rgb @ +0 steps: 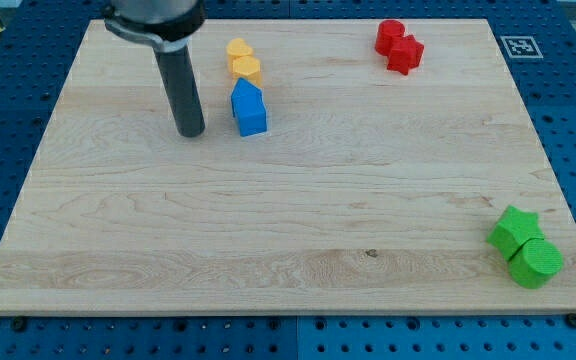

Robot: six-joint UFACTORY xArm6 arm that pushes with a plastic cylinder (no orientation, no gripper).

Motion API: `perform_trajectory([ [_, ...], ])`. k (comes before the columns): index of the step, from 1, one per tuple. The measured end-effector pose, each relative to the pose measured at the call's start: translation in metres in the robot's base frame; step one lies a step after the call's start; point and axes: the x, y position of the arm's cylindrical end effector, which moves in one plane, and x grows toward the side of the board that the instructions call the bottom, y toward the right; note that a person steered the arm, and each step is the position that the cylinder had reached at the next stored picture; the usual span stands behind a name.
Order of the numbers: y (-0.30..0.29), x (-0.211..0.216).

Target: Move your arm closer to the triangle

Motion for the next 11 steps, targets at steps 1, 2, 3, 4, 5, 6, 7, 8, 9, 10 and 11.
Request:
perform_trajectory([
  [1,0.0,-0.009],
  [2,0.0,-0.01],
  [3,0.0,-0.017],
  [4,0.0,-0.018],
  [5,0.0,-0.02],
  [6,0.003,-0.02],
  [7,0.014,-0.02],
  [8,0.021,-0.021],
  [9,0.023,-0.022],
  [10,0.023,-0.025],
  [11,0.024,-0.035],
])
